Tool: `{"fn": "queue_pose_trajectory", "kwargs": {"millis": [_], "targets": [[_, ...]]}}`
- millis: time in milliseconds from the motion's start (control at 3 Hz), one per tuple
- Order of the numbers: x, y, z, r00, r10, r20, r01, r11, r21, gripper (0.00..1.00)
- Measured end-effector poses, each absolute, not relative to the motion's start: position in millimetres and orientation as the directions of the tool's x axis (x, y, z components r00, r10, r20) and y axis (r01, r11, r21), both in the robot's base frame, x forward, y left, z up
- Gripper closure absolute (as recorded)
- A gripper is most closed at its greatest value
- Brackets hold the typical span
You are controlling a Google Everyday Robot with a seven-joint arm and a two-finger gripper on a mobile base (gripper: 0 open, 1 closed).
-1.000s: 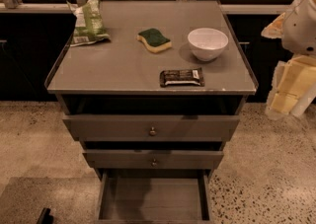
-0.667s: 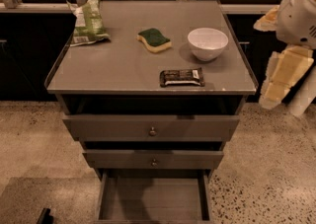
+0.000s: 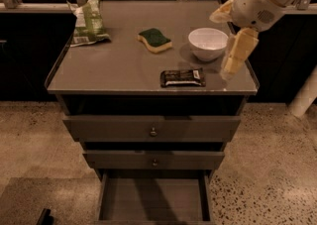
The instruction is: Place rxbar chocolate into bottom drawer
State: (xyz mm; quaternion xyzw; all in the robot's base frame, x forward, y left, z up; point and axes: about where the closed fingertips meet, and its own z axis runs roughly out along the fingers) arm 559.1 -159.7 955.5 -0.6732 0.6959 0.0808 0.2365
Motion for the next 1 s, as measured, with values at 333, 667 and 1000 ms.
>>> {"fn": "queue_pose_trajectory", "kwargs": {"millis": [333, 667, 1000], "targets": [[595.6, -131.3, 929.0, 0.047, -0.851, -0.523, -0.989, 0.033, -0.143, 0.00], [618.2, -108.0, 906.1, 0.061, -0.826, -0.560, -0.995, -0.005, -0.101, 0.00], [631.4, -99.6, 879.9, 0.030, -0.820, -0.571, -0.999, -0.002, -0.048, 0.00]]}}
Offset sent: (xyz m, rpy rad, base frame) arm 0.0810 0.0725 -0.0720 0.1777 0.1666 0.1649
